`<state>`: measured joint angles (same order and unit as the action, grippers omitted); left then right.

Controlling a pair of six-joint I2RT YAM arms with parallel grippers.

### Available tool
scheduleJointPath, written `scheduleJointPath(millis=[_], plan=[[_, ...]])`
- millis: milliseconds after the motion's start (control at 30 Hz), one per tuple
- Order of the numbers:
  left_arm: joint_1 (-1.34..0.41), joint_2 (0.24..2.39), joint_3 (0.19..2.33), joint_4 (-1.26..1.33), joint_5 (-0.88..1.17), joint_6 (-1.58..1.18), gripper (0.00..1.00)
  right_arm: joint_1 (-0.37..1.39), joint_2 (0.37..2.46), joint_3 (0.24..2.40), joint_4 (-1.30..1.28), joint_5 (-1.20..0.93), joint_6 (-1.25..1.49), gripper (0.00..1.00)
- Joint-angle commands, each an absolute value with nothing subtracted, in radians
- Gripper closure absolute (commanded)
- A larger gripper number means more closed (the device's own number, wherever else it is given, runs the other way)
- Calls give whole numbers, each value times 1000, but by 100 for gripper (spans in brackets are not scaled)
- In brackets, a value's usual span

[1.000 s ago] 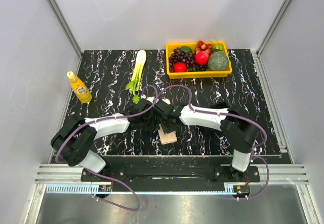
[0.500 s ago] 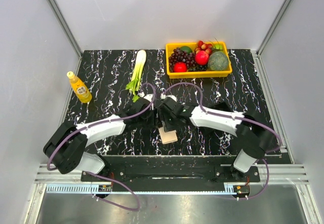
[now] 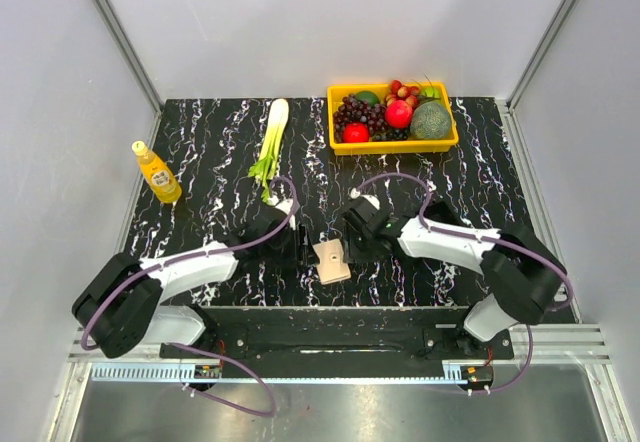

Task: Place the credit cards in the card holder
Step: Close the card holder at the center of the board, then reset both arms

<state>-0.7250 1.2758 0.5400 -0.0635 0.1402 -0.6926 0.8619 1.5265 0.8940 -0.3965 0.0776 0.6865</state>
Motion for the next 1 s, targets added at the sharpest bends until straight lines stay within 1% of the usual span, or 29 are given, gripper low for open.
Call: scheduleJointPath(millis=[0,167,300,400,467,500,533,600,667,700,733,800,867,967], plan=[[-735,1331,505,99,229,-758,41,861,1577,861,-302,3,778,57],[-738,1390,515,158,252,-779,41,862,1594,813,-206,-87,834,57],[-738,1451,590,166,258,-767,42,862,1606,796,-137,-129,859,59],[-736,1489,659,83,235,-743,42,861,1600,814,-167,-83,850,59],[-736,1467,670,22,192,-726,43,861,1577,834,-213,-25,830,58],[-738,1445,666,2,172,-721,42,861,1559,845,-236,-5,816,55],[-735,1421,658,-30,151,-715,37,859,1534,851,-262,35,801,53],[-730,1375,644,-76,106,-707,25,861,1479,861,-288,89,772,48],[-726,1309,631,-106,62,-703,18,861,1431,874,-340,148,750,42],[-726,1266,624,-124,22,-704,11,861,1404,877,-360,182,744,35],[-726,1221,621,-136,-23,-706,1,859,1384,880,-386,222,741,33],[-715,1137,624,-170,-81,-701,1,856,1320,873,-406,287,732,23],[-707,1057,640,-213,-139,-680,1,850,1255,867,-425,334,721,16],[-701,994,678,-284,-241,-655,1,809,1169,876,-472,385,703,8]])
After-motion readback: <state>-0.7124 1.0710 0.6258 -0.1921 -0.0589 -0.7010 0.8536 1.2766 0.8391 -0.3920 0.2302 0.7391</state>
